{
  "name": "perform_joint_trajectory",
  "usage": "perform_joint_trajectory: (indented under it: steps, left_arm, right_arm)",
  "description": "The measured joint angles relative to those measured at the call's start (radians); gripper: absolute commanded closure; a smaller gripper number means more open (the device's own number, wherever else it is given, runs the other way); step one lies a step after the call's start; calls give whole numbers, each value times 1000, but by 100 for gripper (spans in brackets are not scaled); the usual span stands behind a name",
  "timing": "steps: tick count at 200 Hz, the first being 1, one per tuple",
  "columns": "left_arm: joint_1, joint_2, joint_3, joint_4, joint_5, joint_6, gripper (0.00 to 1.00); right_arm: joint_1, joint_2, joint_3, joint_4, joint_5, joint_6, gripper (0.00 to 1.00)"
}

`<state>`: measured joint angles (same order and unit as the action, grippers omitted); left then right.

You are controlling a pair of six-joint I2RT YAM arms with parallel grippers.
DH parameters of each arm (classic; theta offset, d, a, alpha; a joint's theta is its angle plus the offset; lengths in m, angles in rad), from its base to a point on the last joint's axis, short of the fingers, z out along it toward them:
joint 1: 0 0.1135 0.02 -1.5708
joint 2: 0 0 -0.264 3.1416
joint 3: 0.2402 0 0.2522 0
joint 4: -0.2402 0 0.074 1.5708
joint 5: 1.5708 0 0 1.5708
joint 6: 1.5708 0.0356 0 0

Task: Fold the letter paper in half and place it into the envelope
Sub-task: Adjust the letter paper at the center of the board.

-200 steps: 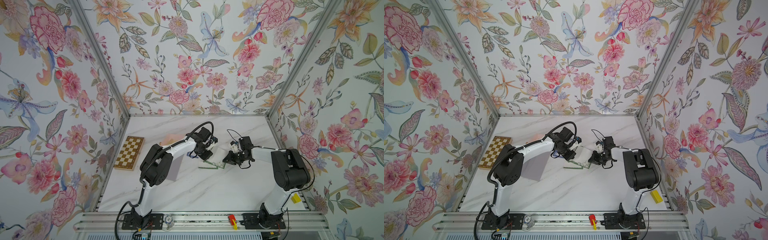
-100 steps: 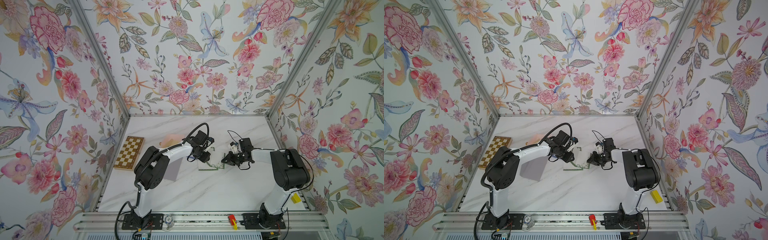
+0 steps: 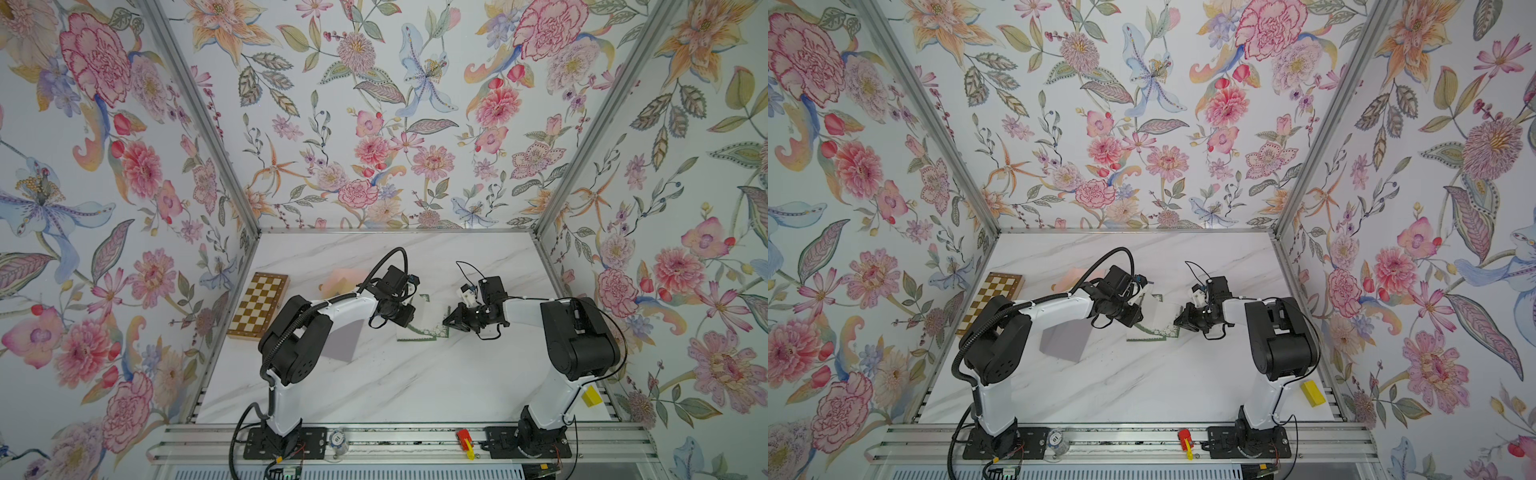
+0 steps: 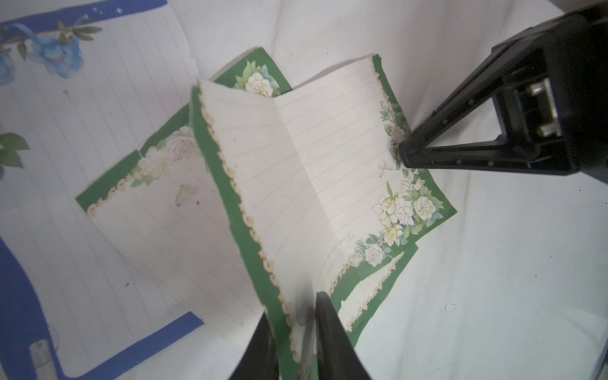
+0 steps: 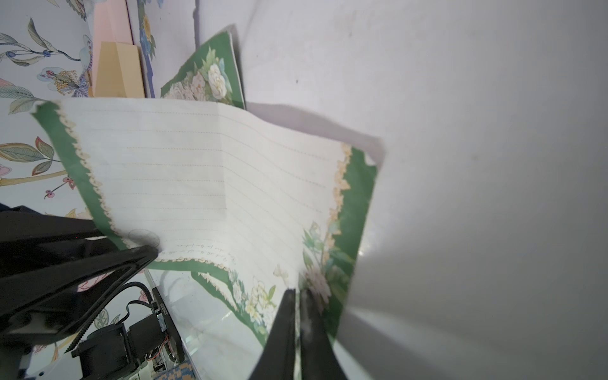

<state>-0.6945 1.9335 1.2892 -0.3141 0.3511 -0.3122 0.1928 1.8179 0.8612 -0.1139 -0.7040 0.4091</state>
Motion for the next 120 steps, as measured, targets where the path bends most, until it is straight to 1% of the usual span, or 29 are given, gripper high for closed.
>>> perform_joint_trajectory:
  steps: [37,73,120]
  left_arm:
    - [1,-14,-7,14,-12,-25,85]
    - [1,-24,-9,29,-20,-46,100]
    - [1,-24,-9,39,-42,-44,100]
  right_arm:
    - [-4,1,-10,19,-11,8,91]
    - [-4,6,-13,31,-23,16,91]
    - [-5,8,-32,69,-48,39,91]
